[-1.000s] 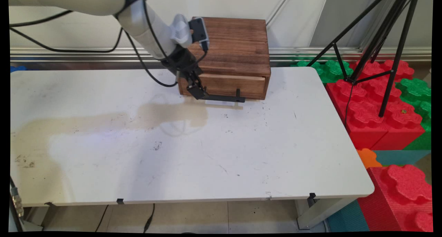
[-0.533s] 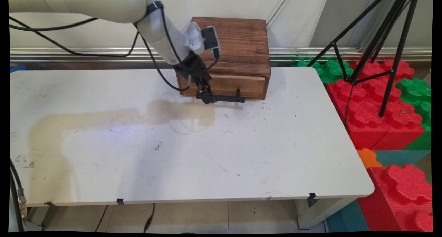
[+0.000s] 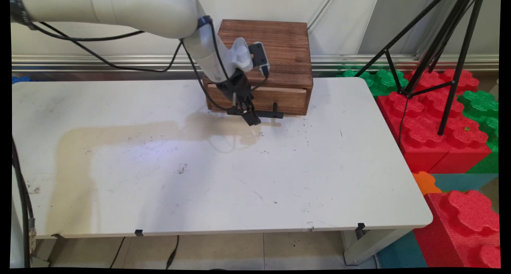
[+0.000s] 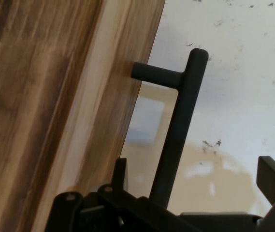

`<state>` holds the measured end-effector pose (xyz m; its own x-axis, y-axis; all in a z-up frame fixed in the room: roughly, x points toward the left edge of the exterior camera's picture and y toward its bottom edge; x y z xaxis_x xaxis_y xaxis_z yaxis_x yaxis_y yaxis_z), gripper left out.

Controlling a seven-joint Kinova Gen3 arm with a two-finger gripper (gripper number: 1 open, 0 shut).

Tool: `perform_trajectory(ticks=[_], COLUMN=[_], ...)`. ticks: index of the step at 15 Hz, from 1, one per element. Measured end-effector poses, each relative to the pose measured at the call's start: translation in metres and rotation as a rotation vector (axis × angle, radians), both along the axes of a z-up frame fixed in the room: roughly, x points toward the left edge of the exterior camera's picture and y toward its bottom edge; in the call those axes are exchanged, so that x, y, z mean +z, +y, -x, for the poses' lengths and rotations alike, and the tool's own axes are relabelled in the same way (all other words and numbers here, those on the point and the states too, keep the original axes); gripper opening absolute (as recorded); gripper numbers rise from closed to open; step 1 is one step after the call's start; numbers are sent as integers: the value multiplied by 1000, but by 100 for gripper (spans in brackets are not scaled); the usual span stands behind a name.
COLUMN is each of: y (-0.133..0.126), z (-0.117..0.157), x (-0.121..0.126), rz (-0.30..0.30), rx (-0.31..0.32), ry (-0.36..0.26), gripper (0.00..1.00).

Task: Open the drawer

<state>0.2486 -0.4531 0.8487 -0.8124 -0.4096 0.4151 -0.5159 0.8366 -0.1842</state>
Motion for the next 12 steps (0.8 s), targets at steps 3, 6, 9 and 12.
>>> perform_trajectory(ticks=[3,6,9,12], y=[-8,-14,-15,-14], z=[6,12,17,22], x=[-10,-21,-27,-32], rz=[-12,-30,-45,-61], rx=[0,3,6,10], ry=[-7,-14,-17,-23], gripper=[100,100,100,100])
